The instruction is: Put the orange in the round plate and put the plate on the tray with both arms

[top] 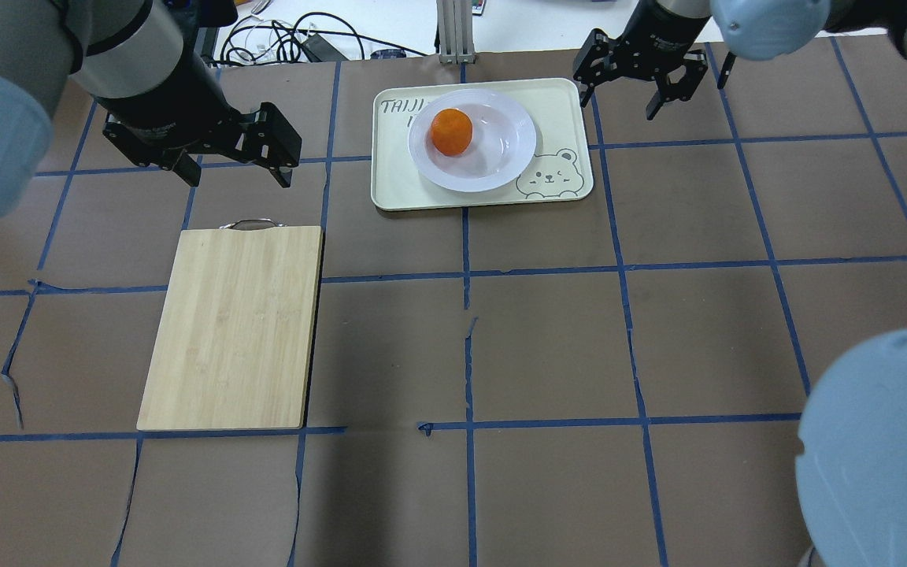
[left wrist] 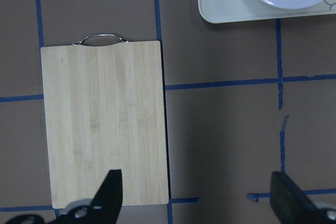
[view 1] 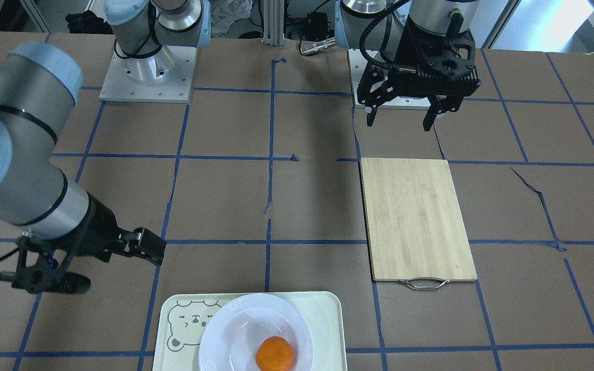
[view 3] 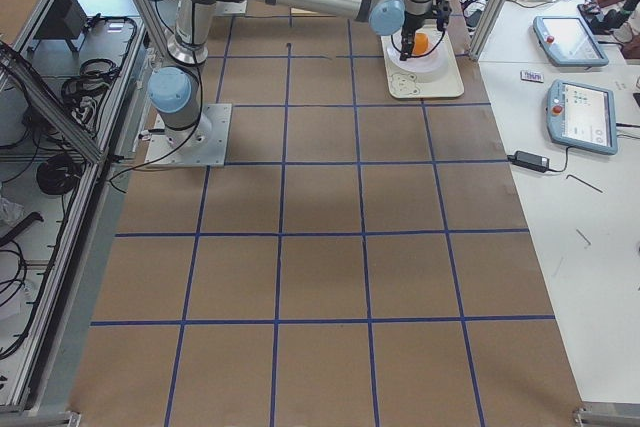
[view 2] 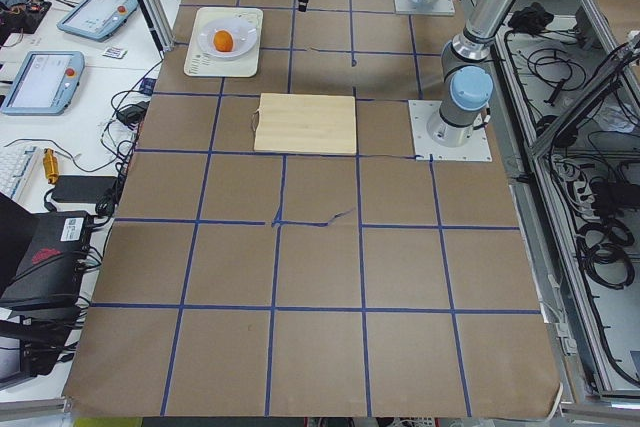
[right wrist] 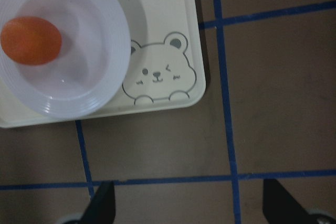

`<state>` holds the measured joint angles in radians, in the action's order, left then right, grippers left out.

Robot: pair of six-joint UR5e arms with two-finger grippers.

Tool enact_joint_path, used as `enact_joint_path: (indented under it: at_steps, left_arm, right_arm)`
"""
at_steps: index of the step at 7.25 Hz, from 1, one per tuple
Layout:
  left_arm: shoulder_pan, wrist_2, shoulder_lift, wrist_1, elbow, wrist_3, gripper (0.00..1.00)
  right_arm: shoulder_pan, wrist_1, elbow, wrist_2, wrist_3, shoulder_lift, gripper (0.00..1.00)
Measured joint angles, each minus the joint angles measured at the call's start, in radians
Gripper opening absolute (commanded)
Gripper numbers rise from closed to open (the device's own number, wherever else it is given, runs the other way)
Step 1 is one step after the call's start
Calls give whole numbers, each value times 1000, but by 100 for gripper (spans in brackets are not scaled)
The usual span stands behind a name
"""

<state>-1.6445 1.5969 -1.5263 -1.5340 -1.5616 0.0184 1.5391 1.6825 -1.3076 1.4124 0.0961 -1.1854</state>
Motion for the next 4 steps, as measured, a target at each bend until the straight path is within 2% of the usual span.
enact_joint_path:
  at_steps: [2, 4]
  left_arm:
    - [0, 0, 0, 0, 0, 0, 100]
    - [0, 0, 0, 0, 0, 0, 100]
  right_arm:
    - [1, -130, -32, 94, 7, -113, 100]
    - [1, -166, -86, 121, 10, -205, 100]
